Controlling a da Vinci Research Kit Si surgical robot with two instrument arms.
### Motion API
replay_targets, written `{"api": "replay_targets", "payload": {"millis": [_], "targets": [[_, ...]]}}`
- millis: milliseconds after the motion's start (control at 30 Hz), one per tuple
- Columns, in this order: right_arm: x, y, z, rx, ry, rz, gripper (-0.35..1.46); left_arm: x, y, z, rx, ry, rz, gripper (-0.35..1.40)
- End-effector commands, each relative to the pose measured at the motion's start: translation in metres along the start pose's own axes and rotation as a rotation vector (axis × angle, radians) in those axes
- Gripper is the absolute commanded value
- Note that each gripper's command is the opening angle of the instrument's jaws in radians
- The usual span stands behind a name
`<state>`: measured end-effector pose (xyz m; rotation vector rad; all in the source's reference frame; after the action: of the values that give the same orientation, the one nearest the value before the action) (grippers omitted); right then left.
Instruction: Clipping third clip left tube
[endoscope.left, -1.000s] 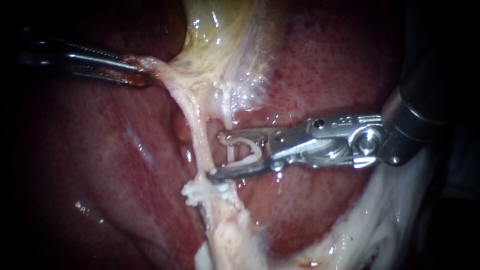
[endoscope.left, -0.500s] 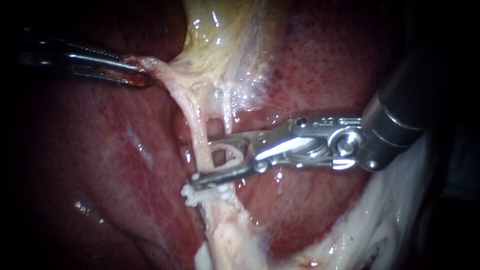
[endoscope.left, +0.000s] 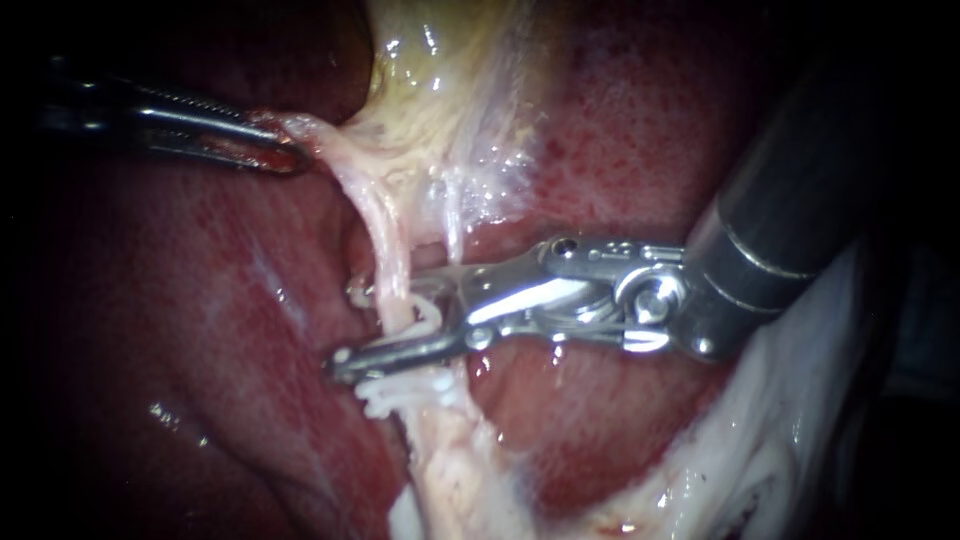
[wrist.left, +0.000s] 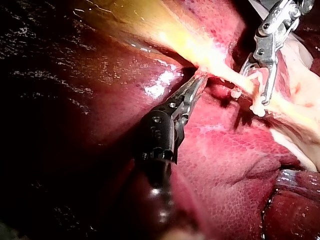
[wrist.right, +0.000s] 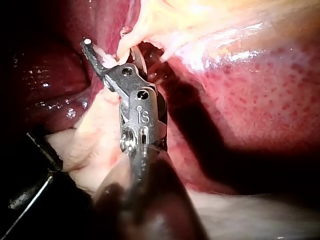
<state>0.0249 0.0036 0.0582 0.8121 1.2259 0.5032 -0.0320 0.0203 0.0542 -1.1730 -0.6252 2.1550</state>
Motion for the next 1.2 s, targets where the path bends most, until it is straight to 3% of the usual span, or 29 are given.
{"api": "replay_targets", "payload": {"millis": [33,133,333,533,800,1200], "targets": [[0.0005,-0.0002,-0.0001,0.003,0.006,0.001,0.49,0.0000,0.0000,0.0000,0.001,0.000,0.000,-0.35],[0.0011,-0.0004,-0.0004,0.006,0.013,0.005,0.47,-0.0001,0.0000,0.0000,0.001,0.000,0.000,-0.35],[0.0009,-0.0002,-0.0007,0.007,0.012,0.016,0.37,-0.0001,0.0000,0.0001,0.001,0.000,0.000,-0.35],[0.0008,-0.0001,-0.0013,0.009,0.012,0.022,0.06,-0.0001,0.0000,0.0001,0.001,0.000,0.000,-0.35],[0.0007,0.0001,-0.0015,0.009,0.013,0.105,-0.35,-0.0001,-0.0001,0.0002,0.002,0.000,0.000,-0.35],[0.0007,0.0000,-0.0014,0.012,0.016,0.145,-0.35,-0.0001,-0.0002,0.0003,0.002,0.000,0.001,-0.35]]}}
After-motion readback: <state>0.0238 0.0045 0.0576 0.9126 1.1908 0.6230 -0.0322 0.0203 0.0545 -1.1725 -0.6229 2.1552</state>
